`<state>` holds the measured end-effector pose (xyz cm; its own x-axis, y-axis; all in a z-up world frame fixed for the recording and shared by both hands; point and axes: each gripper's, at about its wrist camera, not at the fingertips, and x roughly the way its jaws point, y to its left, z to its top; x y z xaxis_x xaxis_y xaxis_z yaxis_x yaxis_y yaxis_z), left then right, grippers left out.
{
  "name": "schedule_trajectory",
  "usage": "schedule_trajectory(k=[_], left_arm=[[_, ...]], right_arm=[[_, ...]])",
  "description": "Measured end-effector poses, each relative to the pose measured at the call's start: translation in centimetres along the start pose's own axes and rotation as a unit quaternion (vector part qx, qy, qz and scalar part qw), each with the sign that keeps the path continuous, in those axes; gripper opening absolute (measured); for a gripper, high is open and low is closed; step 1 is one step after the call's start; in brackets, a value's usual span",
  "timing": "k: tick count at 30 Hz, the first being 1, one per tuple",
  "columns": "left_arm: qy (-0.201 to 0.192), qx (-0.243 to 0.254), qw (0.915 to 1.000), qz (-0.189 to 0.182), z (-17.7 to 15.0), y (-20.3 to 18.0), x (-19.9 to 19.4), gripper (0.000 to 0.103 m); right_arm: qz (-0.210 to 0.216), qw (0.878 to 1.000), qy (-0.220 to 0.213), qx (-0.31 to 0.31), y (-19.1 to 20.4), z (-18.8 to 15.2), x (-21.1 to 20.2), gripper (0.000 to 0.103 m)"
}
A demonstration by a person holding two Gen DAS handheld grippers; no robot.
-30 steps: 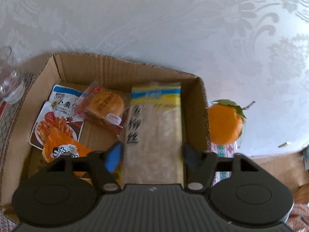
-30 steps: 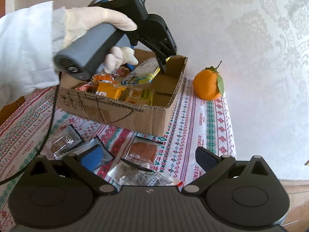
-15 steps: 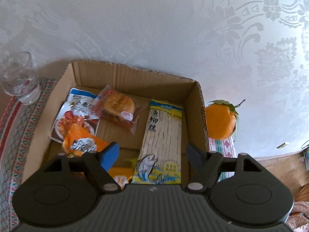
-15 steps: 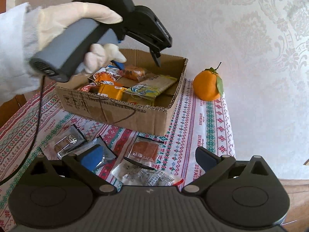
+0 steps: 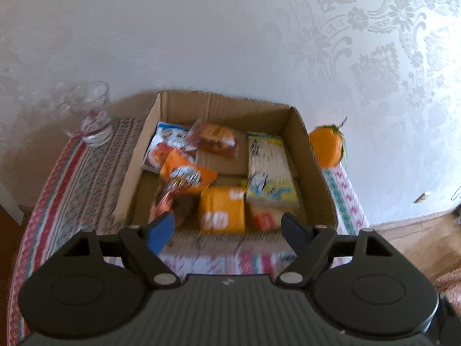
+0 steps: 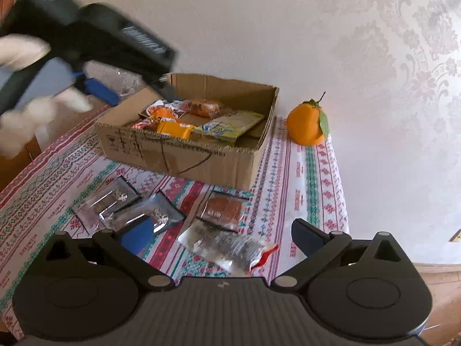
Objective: Organize snacks
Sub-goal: 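Move the left tool to a clear snack packet while the right tool approaches the red-tabbed clear packet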
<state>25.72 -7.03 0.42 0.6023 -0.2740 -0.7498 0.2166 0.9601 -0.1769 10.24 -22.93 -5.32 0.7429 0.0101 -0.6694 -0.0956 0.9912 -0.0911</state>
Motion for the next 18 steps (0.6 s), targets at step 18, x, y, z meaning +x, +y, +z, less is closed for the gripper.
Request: schedule_trajectory(k=[18], left_arm=[[0.062, 0.026, 0.9976, 0.012, -9.0, 3.3, 3.4, 0.081]], right_arm=[[-0.006, 1.000, 0.022, -0.005, 0.1, -1.1, 0.7, 0.103]])
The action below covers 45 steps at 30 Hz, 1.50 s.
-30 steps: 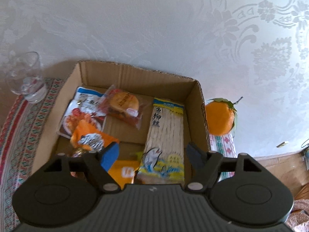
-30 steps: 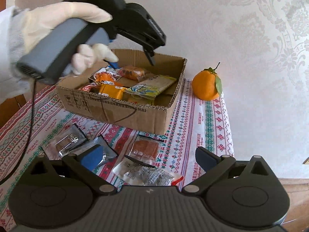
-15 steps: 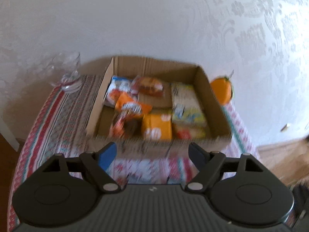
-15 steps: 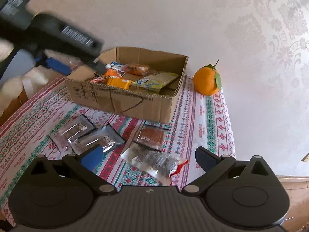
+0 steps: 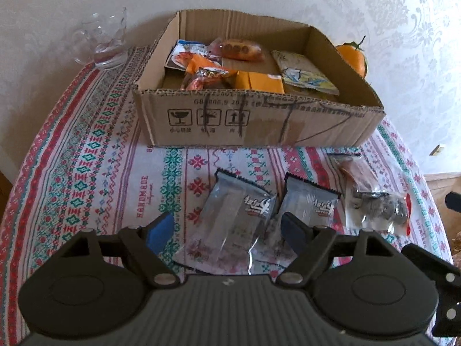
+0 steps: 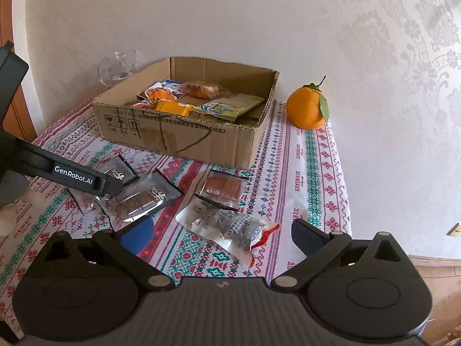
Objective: Organize snacks
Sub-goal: 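Move the left tool to a clear snack packet while the right tool approaches the red-tabbed clear packet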
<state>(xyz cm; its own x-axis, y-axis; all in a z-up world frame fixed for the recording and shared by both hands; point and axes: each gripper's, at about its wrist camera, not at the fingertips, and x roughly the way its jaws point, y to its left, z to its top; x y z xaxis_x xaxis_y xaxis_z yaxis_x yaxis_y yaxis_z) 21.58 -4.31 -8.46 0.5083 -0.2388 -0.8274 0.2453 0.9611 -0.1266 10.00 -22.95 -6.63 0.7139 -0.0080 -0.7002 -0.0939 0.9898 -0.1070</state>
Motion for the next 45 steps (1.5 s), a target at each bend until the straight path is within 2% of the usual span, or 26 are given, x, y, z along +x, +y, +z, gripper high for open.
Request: schedule_trajectory(k=[8, 15, 20, 25, 29, 33, 38, 41, 43, 45], left_arm=[[0.000, 0.006, 0.9999, -0.013, 0.2, 0.2, 0.6, 0.082], [0.004, 0.014, 0.9996, 0.026, 0.2, 1.5, 0.9, 0.082], [0.009, 0.033, 0.9993, 0.014, -0.1, 1.0, 0.7, 0.082], [0.005, 0.025, 0.9995, 0.017, 0.1, 0.9, 1.0, 0.082], [0.002, 0.018, 0.9996, 0.022, 0.2, 1.2, 1.2, 0.082], [0.002, 0.027, 0.9991, 0.033, 0.2, 1.1, 1.4, 0.082], [0.001, 0.044, 0.9986, 0.031, 0.0, 0.4, 1.4, 0.082], [0.004, 0.051, 0.9985, 0.020, -0.2, 0.1, 1.1, 0.080], [0.000, 0.056, 0.9982, 0.021, -0.3, 0.1, 0.9, 0.073], [-0.002, 0.056, 0.9982, 0.019, -0.2, 0.1, 0.8, 0.060]], right_arm=[[0.007, 1.000, 0.008, -0.001, 0.3, 0.1, 1.0, 0.103], [0.005, 1.000, 0.010, -0.011, -0.2, -0.2, 1.8, 0.103], [0.044, 0.998, 0.009, -0.044, -1.3, 0.2, 4.2, 0.103], [0.070, 0.994, 0.041, -0.069, -1.6, 0.8, 6.9, 0.103], [0.104, 0.990, 0.071, -0.065, -1.6, 0.1, 7.0, 0.103], [0.128, 0.986, 0.074, -0.075, -1.2, -0.7, 5.7, 0.103], [0.109, 0.989, 0.067, -0.070, -1.3, -0.5, 6.2, 0.103], [0.102, 0.991, 0.062, -0.062, -1.5, 0.0, 6.6, 0.098], [0.099, 0.991, 0.057, -0.063, -1.4, 0.2, 6.5, 0.088], [0.097, 0.992, 0.054, -0.062, -1.3, 0.2, 6.3, 0.082]])
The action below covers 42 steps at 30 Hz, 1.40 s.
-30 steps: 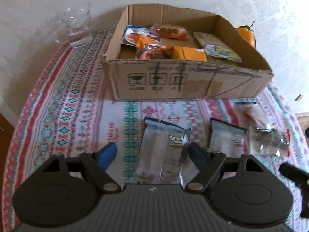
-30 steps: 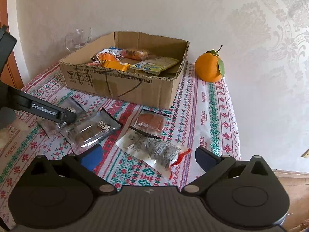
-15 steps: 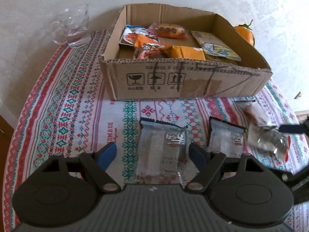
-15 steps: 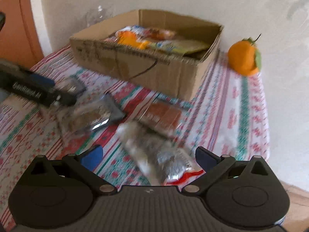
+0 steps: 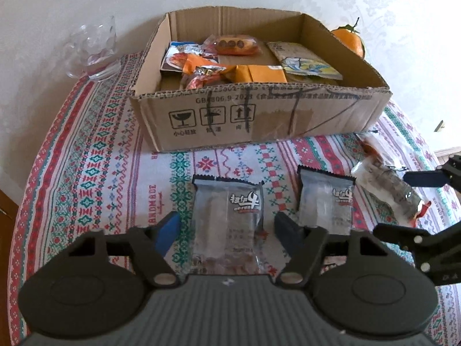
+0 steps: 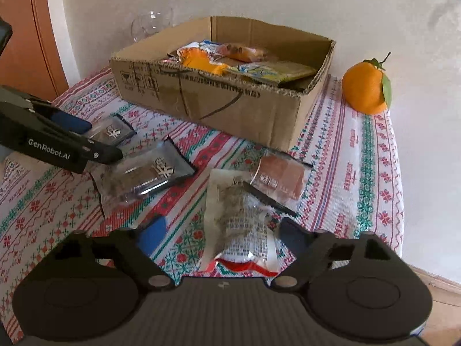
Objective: Organize snacks
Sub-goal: 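Grasp the clear snack packet with the left tool while the right tool grasps the red-tabbed packet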
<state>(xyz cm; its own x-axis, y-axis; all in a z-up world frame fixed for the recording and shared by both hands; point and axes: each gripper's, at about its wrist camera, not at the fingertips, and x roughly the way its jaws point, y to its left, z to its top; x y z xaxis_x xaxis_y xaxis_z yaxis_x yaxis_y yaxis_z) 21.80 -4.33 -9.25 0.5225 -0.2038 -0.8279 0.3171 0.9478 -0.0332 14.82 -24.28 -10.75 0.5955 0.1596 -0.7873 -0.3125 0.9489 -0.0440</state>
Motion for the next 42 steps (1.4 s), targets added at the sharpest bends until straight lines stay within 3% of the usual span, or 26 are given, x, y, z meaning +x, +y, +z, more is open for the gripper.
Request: schedule_trajectory(k=[2, 6, 12, 34, 42], left_arm=[[-0.002, 0.001, 1.0000, -0.002, 0.1, 0.0, -0.1, 0.051], [-0.001, 0.003, 1.0000, -0.005, 0.1, 0.0, -0.3, 0.045], [0.010, -0.008, 0.9997, -0.021, 0.1, 0.2, -0.8, 0.044], [-0.009, 0.013, 0.9982, -0.058, 0.5, -0.9, -5.7, 0.044], [-0.023, 0.026, 0.9968, -0.071, 3.1, -1.0, -6.9, 0.044]], right_arm=[[-0.005, 1.000, -0.003, 0.002, 0.1, 0.0, -0.1, 0.077], [-0.011, 1.000, -0.006, 0.006, 0.1, 0.0, -0.4, 0.056], [-0.014, 1.000, -0.003, 0.008, 0.4, -0.1, -0.8, 0.053], [-0.010, 0.999, -0.035, -0.008, 1.8, 0.0, -5.7, 0.053], [-0.014, 0.997, -0.069, -0.021, 1.9, 1.9, -7.6, 0.054]])
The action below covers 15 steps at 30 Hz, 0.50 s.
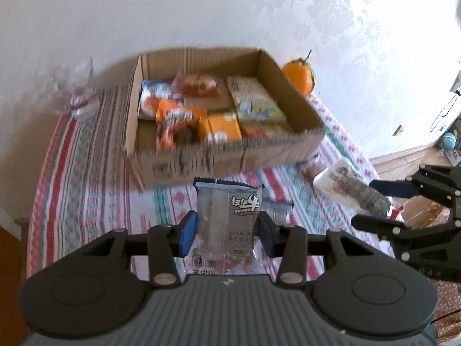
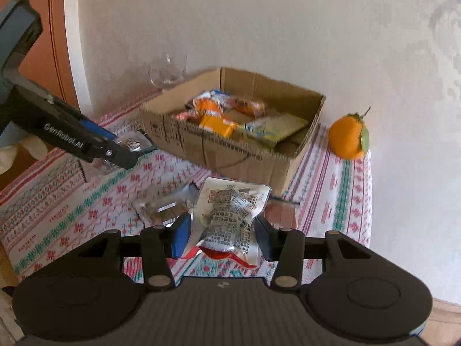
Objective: Organize snacks
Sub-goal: 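Carry both packets into the box and open both tools to drop them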
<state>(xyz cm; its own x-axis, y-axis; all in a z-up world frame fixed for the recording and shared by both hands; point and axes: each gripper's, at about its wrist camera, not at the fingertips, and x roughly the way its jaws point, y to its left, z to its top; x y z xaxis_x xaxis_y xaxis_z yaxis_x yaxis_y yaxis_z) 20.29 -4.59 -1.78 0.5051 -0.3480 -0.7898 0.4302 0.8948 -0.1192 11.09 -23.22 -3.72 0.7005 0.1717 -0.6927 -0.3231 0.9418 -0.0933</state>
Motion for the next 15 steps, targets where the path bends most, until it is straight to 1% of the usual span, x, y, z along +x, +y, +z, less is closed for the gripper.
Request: schedule_trajectory(k=[3, 7, 12, 15], left_arm=[[-0.016, 0.005, 0.9999, 0.000, 2.4, 0.1, 0.2, 0.044], [-0.040, 0.010, 0.9991, 0.013, 6.3, 0.6, 1.6, 0.044], [-0.038, -0.011, 0.9992, 0.005, 10.6, 1.9, 4.8, 0.044], [-0.032, -0.020, 0.9993, 0.008, 12.2, 2.3, 6.7, 0.044]], right_arm=[[-0.006, 1.000, -0.011, -0.001, -0.3, 1.0, 0.0, 0.054], [-0.012, 1.000, -0.024, -0.001, -1.0, 2.4, -0.1, 0.054], [-0.019, 0.999, -0.031, 0.004, -2.2, 3.8, 0.0, 0.054], [-0.021, 0.999, -0.032, 0.007, -2.6, 4.1, 0.3, 0.054]])
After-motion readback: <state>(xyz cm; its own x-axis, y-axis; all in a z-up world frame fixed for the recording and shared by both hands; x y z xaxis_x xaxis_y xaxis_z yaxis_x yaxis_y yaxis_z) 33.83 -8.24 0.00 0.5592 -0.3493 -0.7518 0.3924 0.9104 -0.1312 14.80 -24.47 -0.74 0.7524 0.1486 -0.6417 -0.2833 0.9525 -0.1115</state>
